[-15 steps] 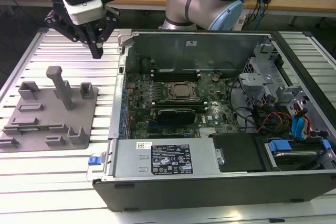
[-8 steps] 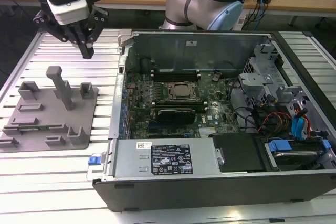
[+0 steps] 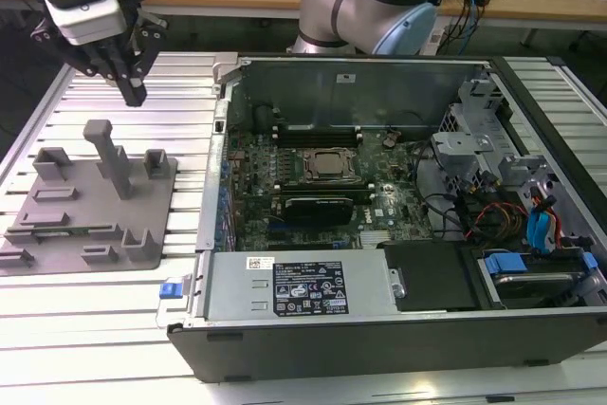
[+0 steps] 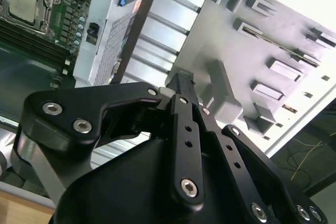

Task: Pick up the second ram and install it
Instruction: 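Reach for the second ram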

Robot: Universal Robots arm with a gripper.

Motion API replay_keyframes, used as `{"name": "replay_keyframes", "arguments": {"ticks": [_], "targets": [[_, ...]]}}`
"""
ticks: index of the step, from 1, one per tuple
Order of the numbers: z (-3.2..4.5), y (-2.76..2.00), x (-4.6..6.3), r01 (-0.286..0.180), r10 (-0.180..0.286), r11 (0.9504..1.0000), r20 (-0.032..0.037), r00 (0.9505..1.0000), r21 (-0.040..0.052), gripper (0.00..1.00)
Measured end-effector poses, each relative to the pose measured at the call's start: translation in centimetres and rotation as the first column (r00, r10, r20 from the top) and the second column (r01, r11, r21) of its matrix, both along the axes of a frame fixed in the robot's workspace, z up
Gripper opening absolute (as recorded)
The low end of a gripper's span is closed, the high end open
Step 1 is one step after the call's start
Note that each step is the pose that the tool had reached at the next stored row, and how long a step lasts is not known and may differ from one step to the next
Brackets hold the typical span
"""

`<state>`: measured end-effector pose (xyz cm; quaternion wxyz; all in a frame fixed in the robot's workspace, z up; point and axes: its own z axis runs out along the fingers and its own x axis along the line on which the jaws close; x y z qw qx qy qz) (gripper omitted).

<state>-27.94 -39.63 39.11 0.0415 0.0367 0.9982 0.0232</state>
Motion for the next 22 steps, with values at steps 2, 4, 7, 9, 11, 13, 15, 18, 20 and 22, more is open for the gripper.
{"name": "replay_keyframes", "arguments": {"ticks": [2, 4, 7, 9, 11, 13, 15, 18, 20, 22], "targets": [[-0.01, 0.00, -0.8, 0.000, 0.000, 1.0000, 0.0000, 1.0000, 0.0000, 0.08], [-0.01, 0.00, -1.4, 0.000, 0.000, 1.0000, -0.0001, 1.0000, 0.0000, 0.08], [-0.36, 0.00, -3.1, 0.000, 0.000, 1.0000, 0.0000, 1.0000, 0.0000, 0.08], [-0.53, 0.00, -4.0, 0.000, 0.000, 1.0000, 0.0001, 1.0000, 0.0001, 0.08], [-0.69, 0.00, -4.9, 0.000, 0.000, 1.0000, 0.0000, 1.0000, 0.0000, 0.08], [-0.80, 0.00, -5.7, 0.000, 0.000, 1.0000, 0.0000, 1.0000, 0.0000, 0.08], [-0.91, 0.00, -6.7, 0.000, 0.000, 1.0000, 0.0001, 1.0000, 0.0000, 0.08], [-1.05, 0.00, -8.0, 0.000, 0.000, 1.0000, 0.0000, 1.0000, 0.0000, 0.08], [-1.28, 0.00, -9.2, 0.000, 0.000, 1.0000, 0.0000, 1.0000, 0.0000, 0.08], [-1.43, 0.00, -10.0, 0.000, 0.000, 1.0000, 0.0000, 1.0000, 0.0001, 0.08]]}}
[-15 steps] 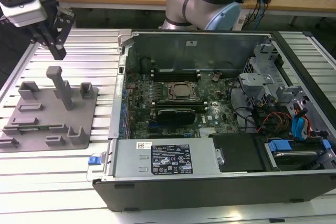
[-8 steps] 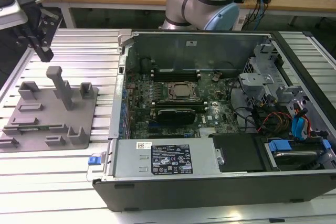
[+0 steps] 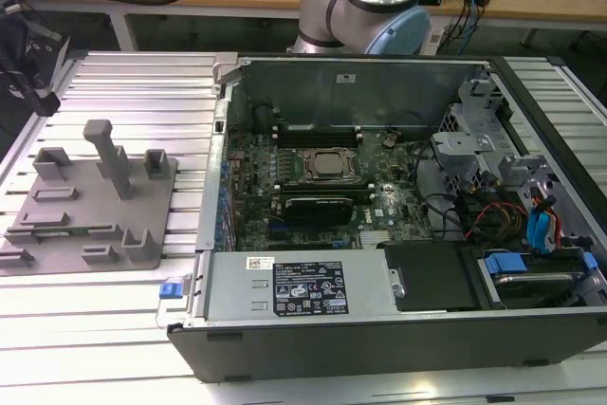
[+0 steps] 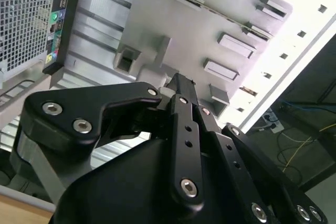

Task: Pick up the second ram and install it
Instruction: 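Reach for the second ram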

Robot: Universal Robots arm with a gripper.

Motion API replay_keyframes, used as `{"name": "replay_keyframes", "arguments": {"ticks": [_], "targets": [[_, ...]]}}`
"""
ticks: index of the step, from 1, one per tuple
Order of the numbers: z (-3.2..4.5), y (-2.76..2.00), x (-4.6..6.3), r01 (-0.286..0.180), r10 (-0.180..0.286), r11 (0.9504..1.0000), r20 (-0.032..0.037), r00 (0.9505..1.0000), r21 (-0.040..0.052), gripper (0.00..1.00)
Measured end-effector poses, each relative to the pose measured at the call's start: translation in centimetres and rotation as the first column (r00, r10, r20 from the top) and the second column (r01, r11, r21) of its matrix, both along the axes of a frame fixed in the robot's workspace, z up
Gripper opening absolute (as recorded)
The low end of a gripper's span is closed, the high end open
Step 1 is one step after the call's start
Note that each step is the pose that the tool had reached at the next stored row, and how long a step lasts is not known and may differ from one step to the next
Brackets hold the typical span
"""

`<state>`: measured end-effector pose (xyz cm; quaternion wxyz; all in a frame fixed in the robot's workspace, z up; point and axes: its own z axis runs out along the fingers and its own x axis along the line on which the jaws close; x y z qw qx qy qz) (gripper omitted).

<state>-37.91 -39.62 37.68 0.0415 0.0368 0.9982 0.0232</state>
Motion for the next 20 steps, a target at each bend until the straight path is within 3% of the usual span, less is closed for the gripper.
{"name": "replay_keyframes", "arguments": {"ticks": [20], "targets": [[-0.94, -0.01, -5.1, 0.000, 0.000, 1.0000, -0.0001, 1.0000, -0.0001, 0.08]]}}
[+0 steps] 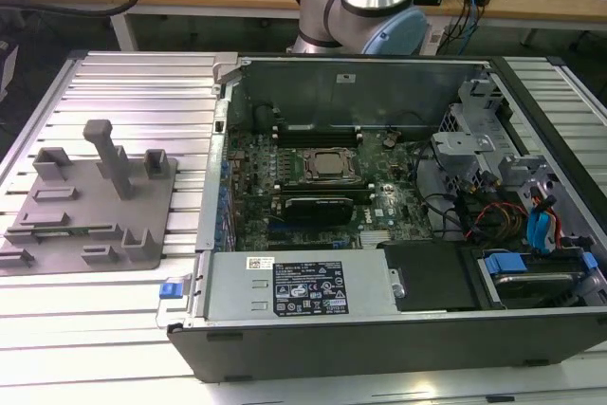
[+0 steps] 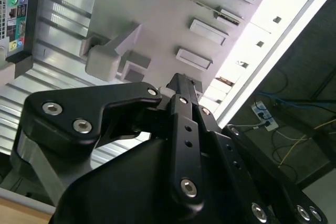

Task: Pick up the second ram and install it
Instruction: 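Reach for the second ram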

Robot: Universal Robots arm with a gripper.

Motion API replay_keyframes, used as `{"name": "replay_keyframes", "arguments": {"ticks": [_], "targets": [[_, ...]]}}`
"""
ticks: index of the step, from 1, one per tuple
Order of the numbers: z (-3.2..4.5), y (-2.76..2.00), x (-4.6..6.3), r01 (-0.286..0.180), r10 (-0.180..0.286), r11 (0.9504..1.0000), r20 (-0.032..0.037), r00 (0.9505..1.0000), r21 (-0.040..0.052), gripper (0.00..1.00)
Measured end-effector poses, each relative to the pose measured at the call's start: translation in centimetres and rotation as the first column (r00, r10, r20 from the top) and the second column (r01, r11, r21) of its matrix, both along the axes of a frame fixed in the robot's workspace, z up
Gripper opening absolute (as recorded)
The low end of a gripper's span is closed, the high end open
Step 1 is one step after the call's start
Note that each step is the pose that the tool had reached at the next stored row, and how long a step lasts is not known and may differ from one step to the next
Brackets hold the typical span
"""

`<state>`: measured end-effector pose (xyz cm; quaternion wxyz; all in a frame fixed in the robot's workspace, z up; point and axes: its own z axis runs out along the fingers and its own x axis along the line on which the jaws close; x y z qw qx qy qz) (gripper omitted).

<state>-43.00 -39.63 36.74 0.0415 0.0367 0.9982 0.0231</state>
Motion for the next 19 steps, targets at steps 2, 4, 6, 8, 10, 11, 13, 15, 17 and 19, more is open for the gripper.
{"name": "replay_keyframes", "arguments": {"ticks": [2, 4, 6, 8, 10, 11, 13, 15, 17, 19], "targets": [[-0.21, -0.10, -0.4, 0.000, 0.000, 1.0000, 0.0000, 1.0000, 0.0000, 0.08], [-0.54, -0.22, -0.6, 0.000, 0.000, 1.0000, 0.0000, 1.0000, 0.0001, 0.08], [-0.82, -0.31, -0.5, 0.000, 0.000, 1.0000, -0.0001, 1.0000, -0.0001, 0.08], [-1.17, -0.43, -0.5, 0.000, 0.000, 1.0000, -0.0005, 1.0000, -0.0001, 0.08], [-1.48, -0.57, -0.6, 0.000, 0.000, 1.0000, -0.0007, 1.0000, -0.0001, 0.08], [-1.60, -0.68, -0.6, 0.000, 0.000, 1.0000, -0.0008, 1.0000, -0.0001, 0.08], [-2.11, -0.94, -0.6, 0.002, -0.002, 1.0000, -0.0007, 1.0000, -0.0005, 0.08], [-2.63, -1.23, -0.6, 0.004, -0.004, 1.0000, -0.0008, 1.0000, -0.0015, 0.08], [-2.84, -1.59, -0.5, 0.004, -0.004, 1.0000, -0.0008, 1.0000, -0.0013, 0.08], [-3.16, -2.12, -0.3, 0.004, -0.004, 1.0000, -0.0030, 1.0000, -0.0014, 0.08]]}}
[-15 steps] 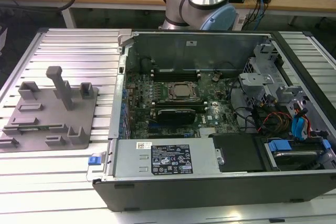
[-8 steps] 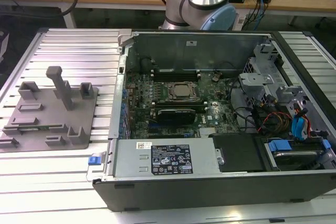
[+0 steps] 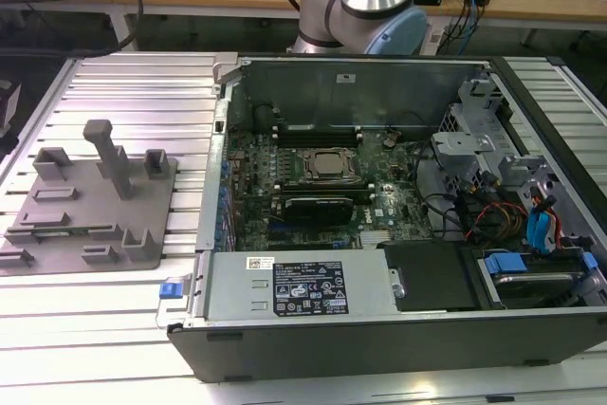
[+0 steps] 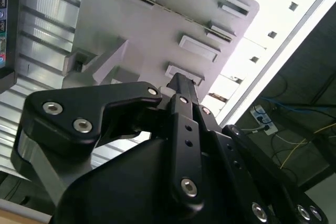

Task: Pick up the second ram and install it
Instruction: 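Reach for the second ram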

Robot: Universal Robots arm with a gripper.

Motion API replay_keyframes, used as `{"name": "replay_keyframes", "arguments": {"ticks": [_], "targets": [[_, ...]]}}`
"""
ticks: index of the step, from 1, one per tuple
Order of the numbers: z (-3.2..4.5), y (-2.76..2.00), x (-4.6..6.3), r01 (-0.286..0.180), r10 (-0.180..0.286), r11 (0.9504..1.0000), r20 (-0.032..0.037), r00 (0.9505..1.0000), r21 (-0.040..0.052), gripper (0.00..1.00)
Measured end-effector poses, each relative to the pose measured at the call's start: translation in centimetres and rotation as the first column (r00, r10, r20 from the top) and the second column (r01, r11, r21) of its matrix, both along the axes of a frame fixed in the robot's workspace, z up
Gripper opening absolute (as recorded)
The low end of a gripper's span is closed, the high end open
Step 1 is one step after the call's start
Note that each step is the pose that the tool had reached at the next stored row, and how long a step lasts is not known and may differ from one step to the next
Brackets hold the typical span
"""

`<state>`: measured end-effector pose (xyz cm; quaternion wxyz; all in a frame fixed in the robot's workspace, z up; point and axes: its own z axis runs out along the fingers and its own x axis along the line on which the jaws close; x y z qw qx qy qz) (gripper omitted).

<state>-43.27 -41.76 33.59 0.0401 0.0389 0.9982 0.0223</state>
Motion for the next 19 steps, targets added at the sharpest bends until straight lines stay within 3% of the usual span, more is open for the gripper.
{"name": "replay_keyframes", "arguments": {"ticks": [4, 7, 8, 9, 10, 11, 16, 19], "targets": [[-0.48, -0.38, 0.4, 0.000, 0.000, 1.0000, -0.0065, 1.0000, -0.0001, 0.08], [-0.55, -0.39, 0.5, 0.000, 0.000, 1.0000, -0.0067, 1.0000, 0.0000, 0.08], [-0.57, -0.40, 0.6, 0.000, 0.000, 1.0000, -0.0114, 0.9999, -0.0003, 0.08], [-0.62, -0.39, 0.9, 0.000, 0.000, 1.0000, -0.0331, 0.9995, -0.0010, 0.08], [-0.66, -0.39, 1.4, 0.000, 0.000, 1.0000, -0.0647, 0.9979, -0.0024, 0.08], [-0.75, -0.39, 1.8, 0.000, 0.000, 1.0000, -0.0905, 0.9959, -0.0036, 0.08], [-1.73, -0.43, 2.1, -0.001, 0.001, 1.0000, -0.0955, 0.9954, -0.0035, 0.08], [-1.77, -0.44, 2.1, -0.001, 0.001, 1.0000, -0.0957, 0.9954, -0.0035, 0.08]]}}
